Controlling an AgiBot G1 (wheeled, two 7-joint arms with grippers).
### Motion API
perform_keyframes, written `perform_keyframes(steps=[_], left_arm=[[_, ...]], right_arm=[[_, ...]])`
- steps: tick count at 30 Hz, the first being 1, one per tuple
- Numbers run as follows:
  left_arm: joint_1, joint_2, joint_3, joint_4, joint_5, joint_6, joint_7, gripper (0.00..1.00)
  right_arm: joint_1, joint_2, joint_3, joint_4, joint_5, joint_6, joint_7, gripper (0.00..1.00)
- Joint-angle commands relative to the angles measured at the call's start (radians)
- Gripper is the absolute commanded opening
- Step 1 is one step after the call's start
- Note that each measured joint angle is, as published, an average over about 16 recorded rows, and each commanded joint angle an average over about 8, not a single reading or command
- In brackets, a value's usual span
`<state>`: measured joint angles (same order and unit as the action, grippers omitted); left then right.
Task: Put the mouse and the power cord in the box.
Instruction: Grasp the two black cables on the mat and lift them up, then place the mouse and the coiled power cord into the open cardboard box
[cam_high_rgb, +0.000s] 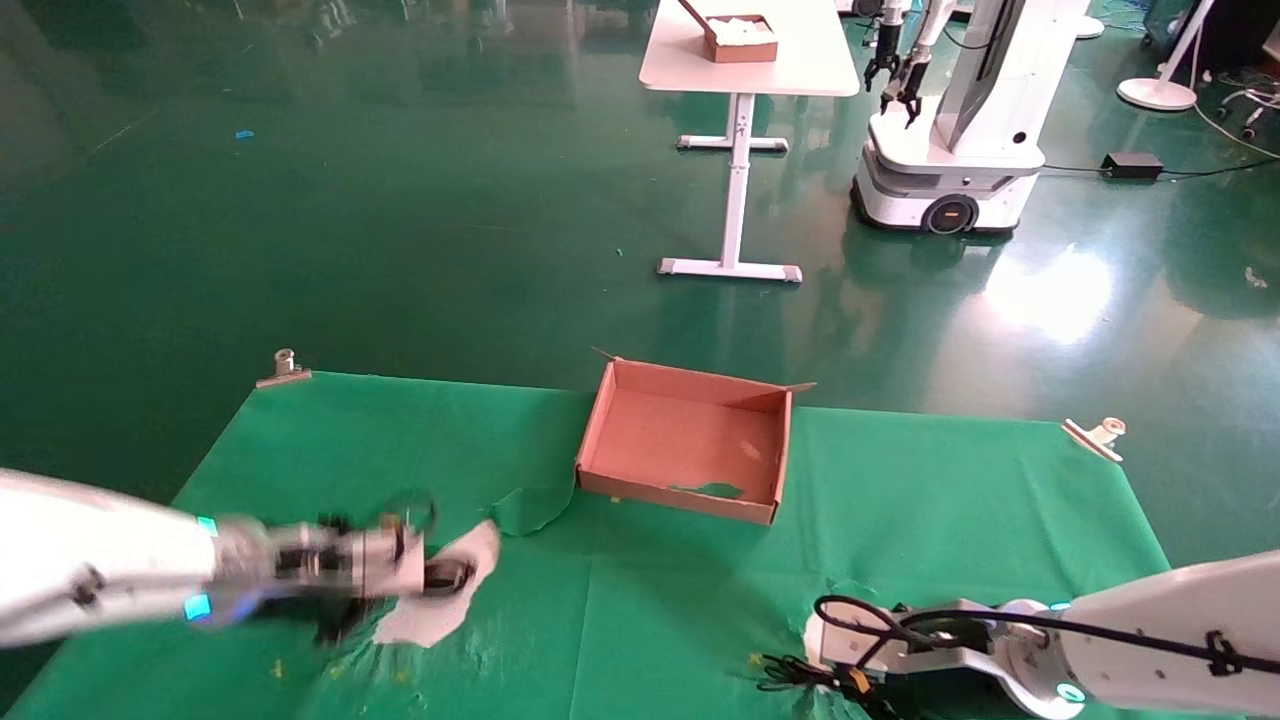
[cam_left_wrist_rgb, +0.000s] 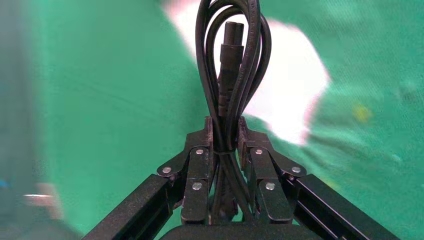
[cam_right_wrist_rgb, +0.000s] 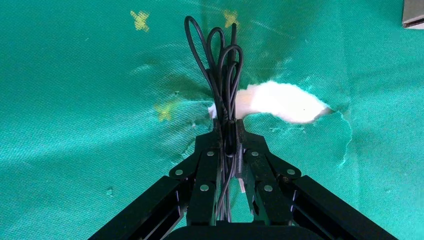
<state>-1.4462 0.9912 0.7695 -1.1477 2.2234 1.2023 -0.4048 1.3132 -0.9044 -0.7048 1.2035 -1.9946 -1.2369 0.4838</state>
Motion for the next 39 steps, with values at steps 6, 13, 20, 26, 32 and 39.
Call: perform_keyframes(steps=[6, 13, 20, 26, 32, 39], left_arm=[[-0.082, 0.057, -0.054, -0.044, -0.117, -0.01, 0.015, 0.0], [-0.108, 0.268, -0.052, 0.084, -0.142, -0.196, 0.107, 0.0], [-0.083, 0.38, 0.112, 0.247, -0.093, -0.48, 0.287, 0.03], [-0.102, 0.387, 0.309, 0.332, -0.108, -0.65, 0.286, 0.78], [-0.14, 0.386, 0.442, 0.357, -0.168, -0.714, 0.23, 1.0], [-0.172, 0.386, 0.547, 0.369, -0.22, -0.76, 0.185, 1.0]], right_arm=[[0.067, 0.069, 0.055, 0.045, 0.013, 0.002, 0.032, 0.0], [0.147, 0.164, 0.112, 0.108, 0.014, -0.015, 0.066, 0.0], [0.189, 0.236, 0.149, 0.143, 0.046, -0.052, 0.08, 0.0], [0.207, 0.261, 0.16, 0.148, 0.071, -0.079, 0.07, 0.0], [0.206, 0.262, 0.163, 0.148, 0.085, -0.081, 0.064, 0.0], [0.2, 0.24, 0.162, 0.148, 0.098, -0.069, 0.058, 0.0]])
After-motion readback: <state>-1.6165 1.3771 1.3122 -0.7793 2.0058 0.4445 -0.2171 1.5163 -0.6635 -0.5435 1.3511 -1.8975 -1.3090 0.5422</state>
